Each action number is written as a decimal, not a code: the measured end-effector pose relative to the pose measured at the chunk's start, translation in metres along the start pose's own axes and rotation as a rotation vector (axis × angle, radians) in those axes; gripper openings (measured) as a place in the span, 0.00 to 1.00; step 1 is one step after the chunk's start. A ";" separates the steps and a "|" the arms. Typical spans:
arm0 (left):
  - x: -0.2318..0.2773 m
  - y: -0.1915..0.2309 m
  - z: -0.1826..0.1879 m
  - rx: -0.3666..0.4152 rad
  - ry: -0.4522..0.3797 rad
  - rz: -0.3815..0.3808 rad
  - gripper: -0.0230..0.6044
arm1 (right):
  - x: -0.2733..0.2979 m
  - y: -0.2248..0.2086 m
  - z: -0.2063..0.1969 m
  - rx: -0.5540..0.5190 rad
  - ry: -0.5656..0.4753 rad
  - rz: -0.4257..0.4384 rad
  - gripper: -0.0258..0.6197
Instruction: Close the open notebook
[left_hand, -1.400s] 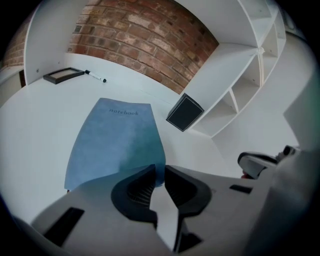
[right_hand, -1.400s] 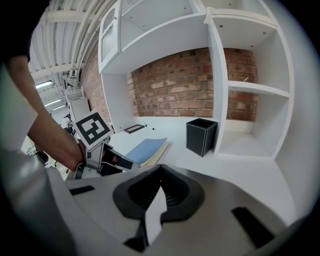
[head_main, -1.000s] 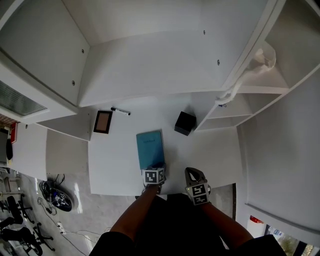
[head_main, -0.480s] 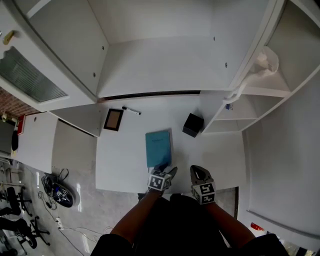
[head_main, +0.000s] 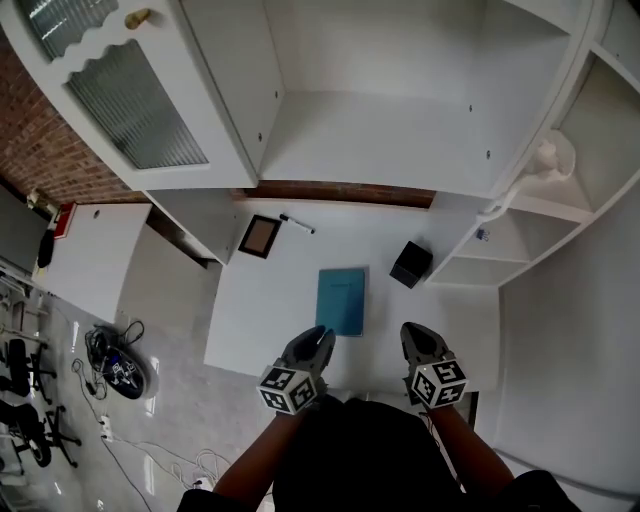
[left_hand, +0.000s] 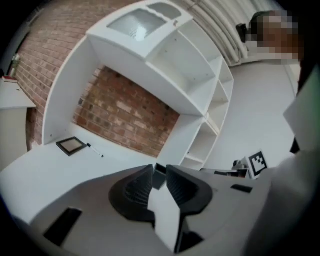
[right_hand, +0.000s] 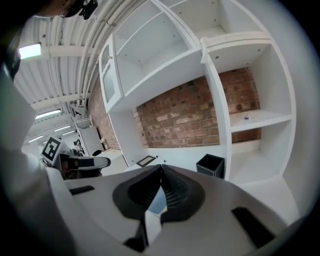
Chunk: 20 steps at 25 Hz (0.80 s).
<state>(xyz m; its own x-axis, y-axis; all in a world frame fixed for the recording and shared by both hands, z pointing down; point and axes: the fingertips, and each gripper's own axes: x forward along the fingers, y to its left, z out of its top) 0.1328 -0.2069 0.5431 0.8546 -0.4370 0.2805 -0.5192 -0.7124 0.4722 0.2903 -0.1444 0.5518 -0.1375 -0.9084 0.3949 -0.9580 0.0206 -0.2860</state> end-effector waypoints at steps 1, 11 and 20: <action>-0.010 -0.001 0.014 0.003 -0.041 0.015 0.15 | -0.001 0.002 0.010 -0.017 -0.007 -0.001 0.04; -0.061 -0.001 0.081 0.147 -0.149 0.136 0.05 | -0.012 0.015 0.083 -0.158 -0.103 -0.070 0.04; -0.067 0.005 0.095 0.192 -0.155 0.162 0.05 | -0.013 0.020 0.086 -0.180 -0.108 -0.093 0.04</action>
<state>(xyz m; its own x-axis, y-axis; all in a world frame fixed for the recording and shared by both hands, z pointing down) 0.0726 -0.2331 0.4470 0.7568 -0.6217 0.2018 -0.6534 -0.7107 0.2607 0.2947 -0.1678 0.4659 -0.0281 -0.9490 0.3142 -0.9961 0.0002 -0.0883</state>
